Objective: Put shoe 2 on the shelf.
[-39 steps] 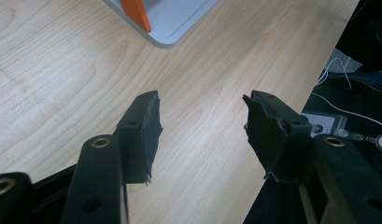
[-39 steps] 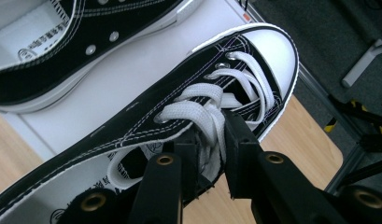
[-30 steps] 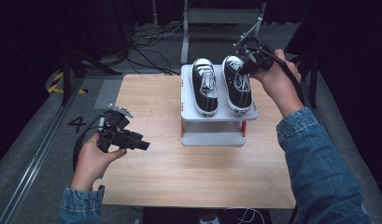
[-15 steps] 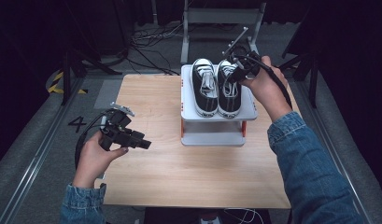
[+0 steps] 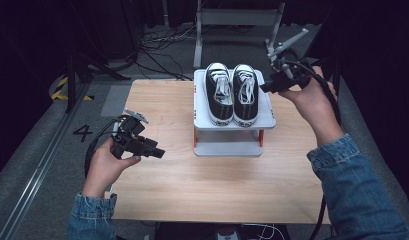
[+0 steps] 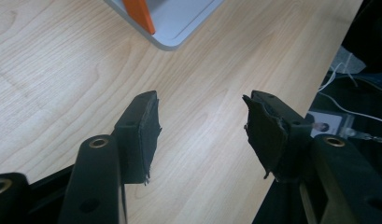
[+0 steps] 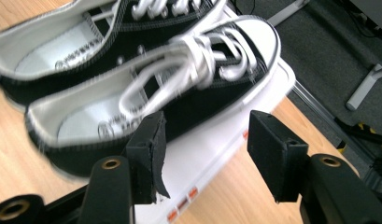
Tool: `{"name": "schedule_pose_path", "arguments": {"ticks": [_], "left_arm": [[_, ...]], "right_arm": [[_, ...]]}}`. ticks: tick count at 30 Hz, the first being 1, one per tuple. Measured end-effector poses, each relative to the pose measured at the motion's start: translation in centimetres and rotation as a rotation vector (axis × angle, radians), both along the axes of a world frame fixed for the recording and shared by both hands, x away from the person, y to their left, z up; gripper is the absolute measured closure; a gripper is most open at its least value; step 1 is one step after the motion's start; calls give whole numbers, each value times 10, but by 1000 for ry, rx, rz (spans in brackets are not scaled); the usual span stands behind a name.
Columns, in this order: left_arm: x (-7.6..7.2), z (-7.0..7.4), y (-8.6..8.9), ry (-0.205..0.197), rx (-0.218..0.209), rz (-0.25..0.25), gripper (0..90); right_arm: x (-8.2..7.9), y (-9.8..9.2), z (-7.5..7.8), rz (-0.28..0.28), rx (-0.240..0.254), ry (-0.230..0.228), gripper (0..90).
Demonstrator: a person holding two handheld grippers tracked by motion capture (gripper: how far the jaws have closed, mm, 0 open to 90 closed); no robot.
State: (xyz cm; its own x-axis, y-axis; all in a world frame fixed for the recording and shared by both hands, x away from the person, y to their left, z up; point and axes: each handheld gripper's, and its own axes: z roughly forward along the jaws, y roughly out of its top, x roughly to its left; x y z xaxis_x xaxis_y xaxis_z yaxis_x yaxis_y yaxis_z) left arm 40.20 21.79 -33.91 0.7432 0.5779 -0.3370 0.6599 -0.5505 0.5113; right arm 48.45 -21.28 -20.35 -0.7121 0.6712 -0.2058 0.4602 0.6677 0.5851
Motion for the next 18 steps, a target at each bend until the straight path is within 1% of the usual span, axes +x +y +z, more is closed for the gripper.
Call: {"name": "schedule_pose_path", "arguments": {"ticks": [3,6,7,8,9,12,13,14,16,18], "left_arm": [[-1,0,-3,-9,12,-1,443],[-1,0,-5,-10,20,6,430],[-1,0,-5,-10,20,6,425],[-1,0,-6,-15,27,8,425],[0,0,-7,-16,30,16,415],[0,0,-7,-24,36,21,405],[0,0,-6,-26,39,31,405],[0,0,-5,-33,41,42,399],[1,0,-2,-45,49,62,397],[1,1,0,-49,46,74,395]], "right_arm": [[-11,-17,-1,-6,25,-4,471],[-22,-33,-5,-10,41,-3,466],[-22,-33,-5,-10,41,-3,466],[-25,-36,-6,-10,46,0,463],[-31,-48,-10,-22,58,4,462],[-38,-64,-15,-37,71,10,458],[-38,-64,-15,-37,71,10,458],[-43,-72,-21,-48,77,15,451],[-47,-80,-26,-59,83,17,439],[-50,-87,-35,-70,87,18,425]]}}
